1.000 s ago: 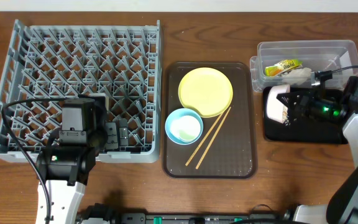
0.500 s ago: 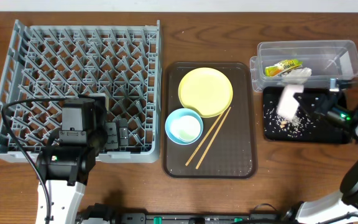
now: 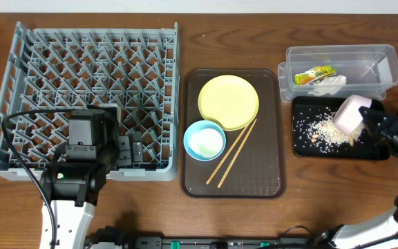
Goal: Sort waste into correct bins and load items into the dishwasher rack
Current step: 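Tip the white bowl over the black tray to pour out the rice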
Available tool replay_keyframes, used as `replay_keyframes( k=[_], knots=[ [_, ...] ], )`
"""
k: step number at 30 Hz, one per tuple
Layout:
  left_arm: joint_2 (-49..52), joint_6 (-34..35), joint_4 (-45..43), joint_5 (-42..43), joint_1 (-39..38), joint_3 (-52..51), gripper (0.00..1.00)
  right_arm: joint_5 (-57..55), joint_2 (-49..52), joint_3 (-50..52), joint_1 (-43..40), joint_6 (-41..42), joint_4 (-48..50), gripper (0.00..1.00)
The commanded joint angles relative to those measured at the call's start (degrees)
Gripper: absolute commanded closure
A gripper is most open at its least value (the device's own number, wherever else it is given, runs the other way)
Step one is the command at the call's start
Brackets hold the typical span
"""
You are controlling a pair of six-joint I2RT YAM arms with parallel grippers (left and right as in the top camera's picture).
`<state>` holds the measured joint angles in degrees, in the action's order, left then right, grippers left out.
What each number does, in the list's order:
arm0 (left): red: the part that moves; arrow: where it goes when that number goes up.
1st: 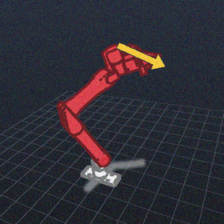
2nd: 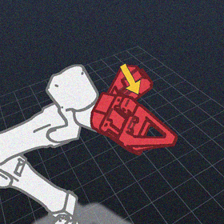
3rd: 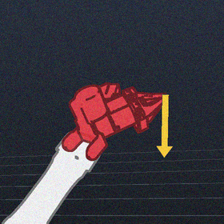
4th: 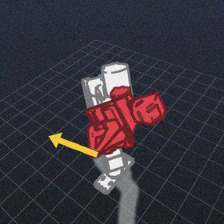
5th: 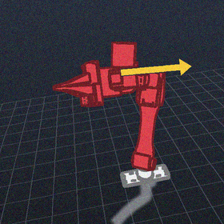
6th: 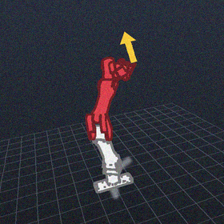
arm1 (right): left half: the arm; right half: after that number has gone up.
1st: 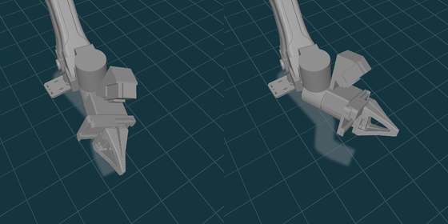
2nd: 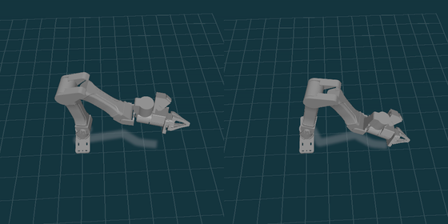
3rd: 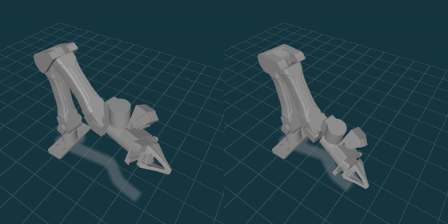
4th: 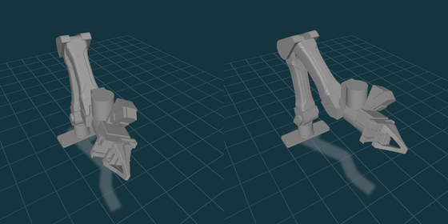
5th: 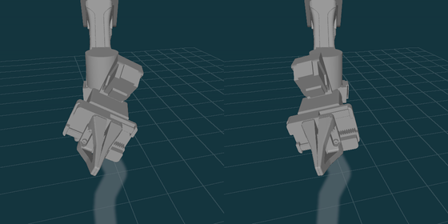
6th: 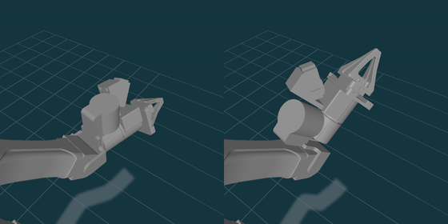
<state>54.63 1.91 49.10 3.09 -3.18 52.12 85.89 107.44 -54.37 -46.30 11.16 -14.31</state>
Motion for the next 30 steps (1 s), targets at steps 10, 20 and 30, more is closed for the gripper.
replay_keyframes(
  k=[10,20,30],
  knots=[
    [0.0,0.7,0.2,0.6,0.0,1.3,0.02,3.4,0.5,-0.8,0.1,10.6,0.2,0.99],
    [0.0,0.7,0.2,0.6,0.0,1.3,0.02,3.4,0.5,-0.8,-0.2,26.8,2.0,0.99],
    [0.0,0.7,0.2,0.6,0.0,1.3,0.02,3.5,0.5,-0.8,-0.5,26.3,11.9,0.99]
  ],
)
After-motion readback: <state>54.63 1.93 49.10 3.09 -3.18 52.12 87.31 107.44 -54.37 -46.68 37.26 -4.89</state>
